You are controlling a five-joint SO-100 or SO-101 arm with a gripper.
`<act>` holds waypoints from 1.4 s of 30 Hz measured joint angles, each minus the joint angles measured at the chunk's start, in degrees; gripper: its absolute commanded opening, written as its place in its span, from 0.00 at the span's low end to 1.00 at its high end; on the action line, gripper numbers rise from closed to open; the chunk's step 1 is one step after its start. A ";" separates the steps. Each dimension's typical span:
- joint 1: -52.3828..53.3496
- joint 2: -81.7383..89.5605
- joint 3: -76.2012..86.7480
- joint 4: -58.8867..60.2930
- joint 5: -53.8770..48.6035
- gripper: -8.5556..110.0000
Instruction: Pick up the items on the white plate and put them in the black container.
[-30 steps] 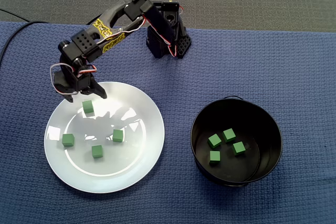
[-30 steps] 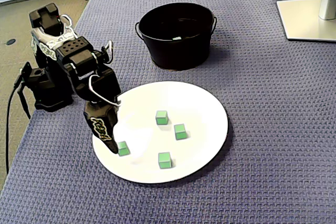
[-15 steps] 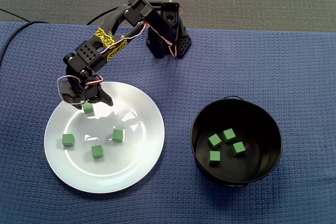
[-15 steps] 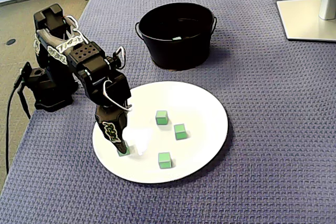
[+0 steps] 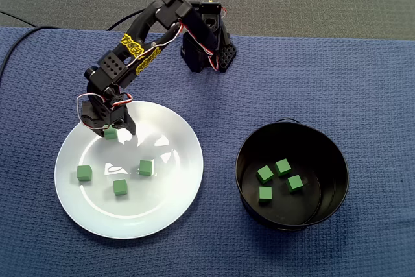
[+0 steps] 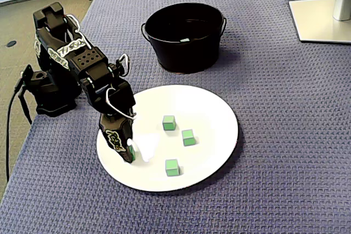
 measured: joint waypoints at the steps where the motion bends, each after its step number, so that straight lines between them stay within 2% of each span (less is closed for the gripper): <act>1: 0.00 0.26 0.18 -0.18 0.09 0.15; 7: 0.00 1.41 2.29 -2.99 0.88 0.08; 17: 0.53 1.93 4.13 -6.42 2.81 0.07; 20: 0.79 2.64 5.01 -8.17 6.77 0.07; 24: -0.09 5.98 4.66 -9.32 18.11 0.07; 29: -1.93 18.02 2.20 -11.43 40.78 0.07; 34: -5.54 32.43 4.22 -25.49 67.68 0.07; 36: -8.96 38.94 4.66 -27.60 76.73 0.07; 39: -16.35 46.93 4.66 -29.44 83.67 0.07; 42: -26.37 52.91 5.89 -34.89 82.97 0.07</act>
